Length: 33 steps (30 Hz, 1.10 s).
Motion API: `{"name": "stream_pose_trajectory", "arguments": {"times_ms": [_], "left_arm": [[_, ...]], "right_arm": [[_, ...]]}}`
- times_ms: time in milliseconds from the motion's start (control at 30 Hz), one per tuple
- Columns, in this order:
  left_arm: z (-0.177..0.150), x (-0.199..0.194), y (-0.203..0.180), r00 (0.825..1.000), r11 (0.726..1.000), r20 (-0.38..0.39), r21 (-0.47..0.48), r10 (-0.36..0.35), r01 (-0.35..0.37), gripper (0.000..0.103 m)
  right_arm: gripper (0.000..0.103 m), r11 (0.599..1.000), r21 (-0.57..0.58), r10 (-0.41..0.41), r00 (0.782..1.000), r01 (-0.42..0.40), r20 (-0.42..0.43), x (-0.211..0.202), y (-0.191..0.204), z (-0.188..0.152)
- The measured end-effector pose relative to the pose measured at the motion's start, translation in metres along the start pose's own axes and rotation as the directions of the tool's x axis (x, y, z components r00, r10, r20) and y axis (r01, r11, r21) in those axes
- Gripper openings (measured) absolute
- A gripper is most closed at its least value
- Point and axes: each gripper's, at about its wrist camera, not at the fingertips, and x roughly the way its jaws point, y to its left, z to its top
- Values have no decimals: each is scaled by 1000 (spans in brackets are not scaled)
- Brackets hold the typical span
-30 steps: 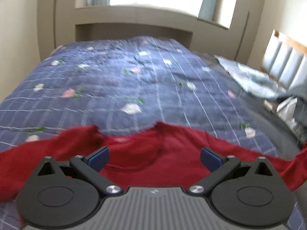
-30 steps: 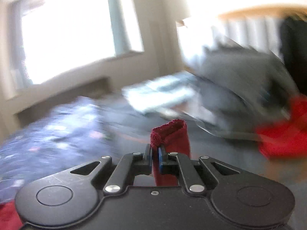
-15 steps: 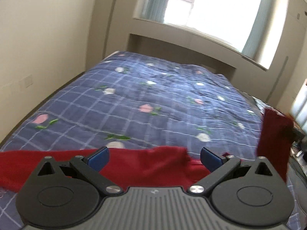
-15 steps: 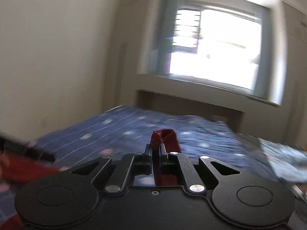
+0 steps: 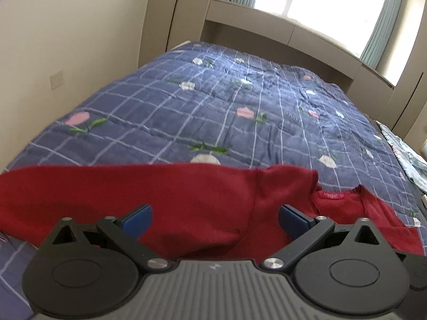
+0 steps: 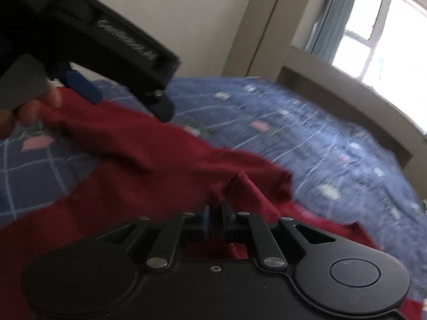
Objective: Fold small clothes
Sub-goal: 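Lay the sleeve across the sweater body and open the right gripper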
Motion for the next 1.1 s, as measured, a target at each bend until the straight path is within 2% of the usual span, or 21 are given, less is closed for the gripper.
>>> {"name": "stream_pose_trajectory", "arguments": {"times_ms": [33, 100, 167, 233, 300, 367, 500, 567, 633, 733, 767, 800, 833, 867, 1000, 1100], "left_arm": [[-3, 3, -2, 1000, 1000, -2, 3, -1, 1, 103], [-8, 9, -9, 1000, 1000, -1, 14, -12, 12, 103], [-15, 14, -20, 999, 999, 5, 31, -36, 36, 103], [-24, 20, -33, 997, 996, 13, 52, -71, 70, 103], [-34, 26, -51, 994, 991, 17, 78, -108, 106, 103], [-44, 33, -68, 992, 987, 28, 115, -120, 116, 103], [-67, 48, -94, 997, 983, 79, 183, -26, 11, 103], [-80, 56, -101, 994, 976, 104, 213, 30, -52, 103], [-90, 56, -108, 988, 964, 146, 249, 57, -92, 103], [-91, 54, -109, 987, 962, 148, 254, 64, -101, 103], [-90, 55, -108, 988, 966, 143, 243, 54, -88, 103], [-90, 55, -106, 989, 968, 141, 236, 48, -80, 103], [-91, 54, -106, 989, 969, 140, 234, 46, -78, 103], [-90, 55, -106, 989, 968, 141, 236, 47, -80, 103], [-91, 54, -106, 988, 966, 143, 244, 51, -85, 103], [-91, 55, -107, 988, 965, 143, 246, 53, -87, 103]], "right_arm": [[28, 1000, 3, 10, 1000, -10, 4, -2, -2, -4], [58, 1000, 5, 10, 1000, -10, 22, -17, -10, -13], [71, 1000, 21, 2, 999, -2, 42, -36, -24, -22], [75, 998, 54, -26, 998, 24, 51, -56, -47, -34], [88, 991, 115, -72, 996, 65, 60, -78, -75, -50], [94, 976, 177, -138, 988, 126, 61, -96, -105, -66], [95, 899, 342, -284, 959, 273, -18, -113, -178, -100], [91, 845, 446, -299, 952, 295, -64, -113, -215, -117], [86, 782, 564, -254, 962, 265, -100, -107, -249, -135], [69, 702, 678, -185, 975, 218, -123, -92, -283, -154], [60, 683, 701, -161, 979, 203, -127, -86, -290, -158], [41, 671, 716, -148, 981, 194, -127, -83, -295, -159], [28, 665, 721, -148, 980, 196, -130, -82, -294, -160], [11, 668, 716, -154, 979, 202, -133, -82, -295, -157], [7, 769, 567, -292, 951, 295, -99, -86, -285, -132], [6, 792, 501, -338, 934, 349, -117, -79, -279, -126]]}}
